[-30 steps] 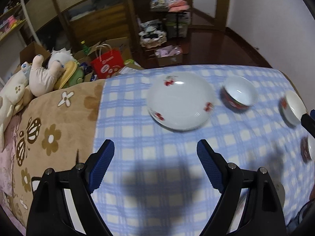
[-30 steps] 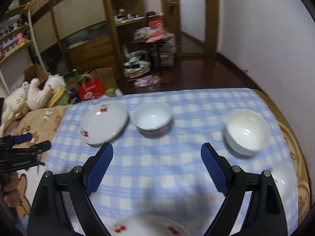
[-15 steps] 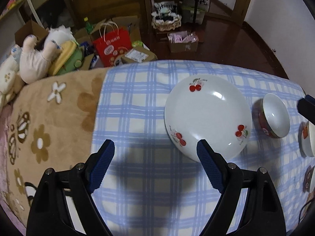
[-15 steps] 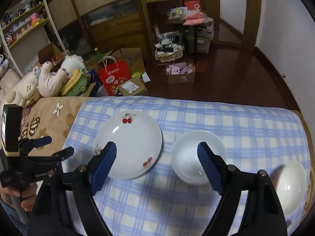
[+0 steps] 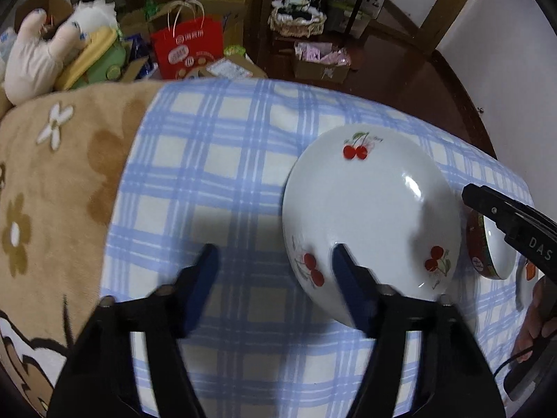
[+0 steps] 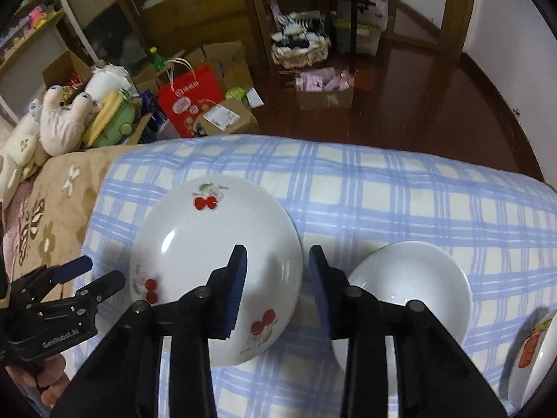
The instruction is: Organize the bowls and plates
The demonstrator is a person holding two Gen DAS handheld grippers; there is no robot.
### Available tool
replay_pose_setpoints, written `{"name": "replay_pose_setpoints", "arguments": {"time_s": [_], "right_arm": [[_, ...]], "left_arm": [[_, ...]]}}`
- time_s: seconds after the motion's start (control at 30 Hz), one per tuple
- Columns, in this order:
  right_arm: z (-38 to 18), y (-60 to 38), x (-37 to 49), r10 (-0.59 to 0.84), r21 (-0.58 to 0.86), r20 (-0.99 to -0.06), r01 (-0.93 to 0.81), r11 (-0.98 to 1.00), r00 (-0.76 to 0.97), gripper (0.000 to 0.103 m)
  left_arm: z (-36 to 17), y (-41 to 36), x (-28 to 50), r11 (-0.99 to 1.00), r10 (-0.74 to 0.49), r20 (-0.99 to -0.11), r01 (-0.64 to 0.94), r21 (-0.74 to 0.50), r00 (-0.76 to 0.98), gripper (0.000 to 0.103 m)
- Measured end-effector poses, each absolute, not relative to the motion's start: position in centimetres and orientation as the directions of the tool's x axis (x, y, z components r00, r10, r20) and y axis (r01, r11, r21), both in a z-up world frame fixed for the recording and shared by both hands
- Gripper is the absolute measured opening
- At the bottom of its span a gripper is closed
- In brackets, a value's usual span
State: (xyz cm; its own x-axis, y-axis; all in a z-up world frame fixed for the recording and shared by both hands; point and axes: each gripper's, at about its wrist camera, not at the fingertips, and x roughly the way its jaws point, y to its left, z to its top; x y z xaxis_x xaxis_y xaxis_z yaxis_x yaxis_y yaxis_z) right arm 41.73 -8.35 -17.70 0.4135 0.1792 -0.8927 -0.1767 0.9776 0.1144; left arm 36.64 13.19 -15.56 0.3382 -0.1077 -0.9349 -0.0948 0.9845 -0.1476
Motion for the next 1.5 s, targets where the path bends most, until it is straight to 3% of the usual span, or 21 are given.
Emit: {"name": "replay_pose_setpoints", "arguments": {"time_s": [0.3, 0.47, 0.57, 0.6, 0.87, 1.5], "right_arm": [[-19.6, -8.8, 42.9, 0.186, 0.127, -0.915, -0.184, 0.975, 0.359, 0.036], [-20.6, -8.4, 43.2, 0.206, 0.151, -0.922, -0.186, 0.971, 0.328, 0.035], [-21.2, -7.7, 43.2, 0.159, 0.095, -0.936, -0.21, 0.973, 0.315, 0.021], [-21.3, -7.6, 43.1, 0.148, 0.084, -0.939, -0.209, 0.974, 0.312, 0.02], [-21.0, -7.9, 42.8, 0.123, 0.059, -0.94, -0.205, 0.977, 0.318, 0.011], [-16.1, -9.6, 37.4, 0.261, 0.203, -0.901, -0.196, 0.959, 0.346, 0.009]], "left_arm": [[-18.3, 13.7, 37.9, 0.983, -0.122, -0.951, -0.095, -0.154, 0.286, 0.041], [-18.8, 13.7, 38.4, 0.973, -0.17, -0.943, -0.105, -0.207, 0.285, 0.027], [-19.0, 13.0, 38.8, 0.974, -0.179, -0.941, -0.085, -0.211, 0.287, 0.015], [-19.0, 12.8, 38.9, 0.973, -0.183, -0.939, -0.082, -0.215, 0.291, 0.012], [-18.8, 13.1, 38.5, 0.967, -0.191, -0.925, -0.1, -0.235, 0.328, 0.011], [-12.0, 13.5, 34.1, 0.976, -0.167, -0.902, -0.061, -0.208, 0.398, 0.009]]}}
